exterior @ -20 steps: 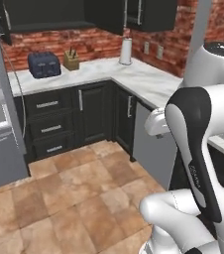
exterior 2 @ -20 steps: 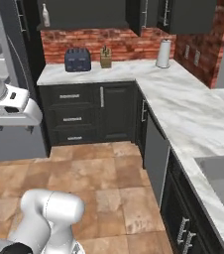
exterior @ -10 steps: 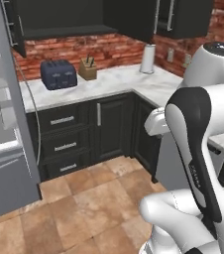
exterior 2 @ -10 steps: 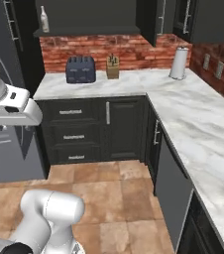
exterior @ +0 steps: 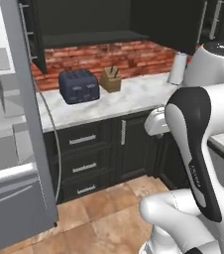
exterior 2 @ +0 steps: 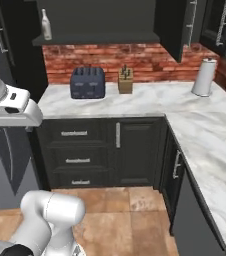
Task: There is a bowl on the dining counter. Grab a lemon wedge from the fridge and place it in the bowl. Then get the liquor bottle and glass cup from the cabinet and place them next to the bowl.
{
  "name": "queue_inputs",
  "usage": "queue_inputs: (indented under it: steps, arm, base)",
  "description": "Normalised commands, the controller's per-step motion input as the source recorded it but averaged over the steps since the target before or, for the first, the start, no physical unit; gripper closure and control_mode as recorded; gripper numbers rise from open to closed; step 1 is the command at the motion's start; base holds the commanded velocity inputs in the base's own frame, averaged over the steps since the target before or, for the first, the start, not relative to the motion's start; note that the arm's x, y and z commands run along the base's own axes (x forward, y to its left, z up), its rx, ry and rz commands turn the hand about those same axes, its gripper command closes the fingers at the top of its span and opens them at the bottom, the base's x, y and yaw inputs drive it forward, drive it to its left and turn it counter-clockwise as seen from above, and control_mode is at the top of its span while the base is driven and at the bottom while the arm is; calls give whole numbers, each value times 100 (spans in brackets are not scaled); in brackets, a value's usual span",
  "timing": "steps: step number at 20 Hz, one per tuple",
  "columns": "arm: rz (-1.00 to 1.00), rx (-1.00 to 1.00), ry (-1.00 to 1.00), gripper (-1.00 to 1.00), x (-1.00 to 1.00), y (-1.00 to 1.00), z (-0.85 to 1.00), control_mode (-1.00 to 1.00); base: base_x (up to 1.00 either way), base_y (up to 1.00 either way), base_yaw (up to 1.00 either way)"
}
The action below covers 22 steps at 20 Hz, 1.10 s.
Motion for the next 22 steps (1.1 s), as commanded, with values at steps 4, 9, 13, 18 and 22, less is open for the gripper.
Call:
queue_inputs:
  steps: [4,9,13,18,22]
  arm:
    - [0,0,0,-100,0,0,0,100]
    - [0,0,0,-100,0,0,0,100]
    - [0,0,0,-100,0,0,0,100]
    - [0,0,0,-100,0,0,0,100]
    - [0,0,0,-100,0,0,0,100]
  base:
    - [96,0,17]
    - [93,0,20]
    - [71,0,25]
    - [57,-1,31]
    - [58,-7,32]
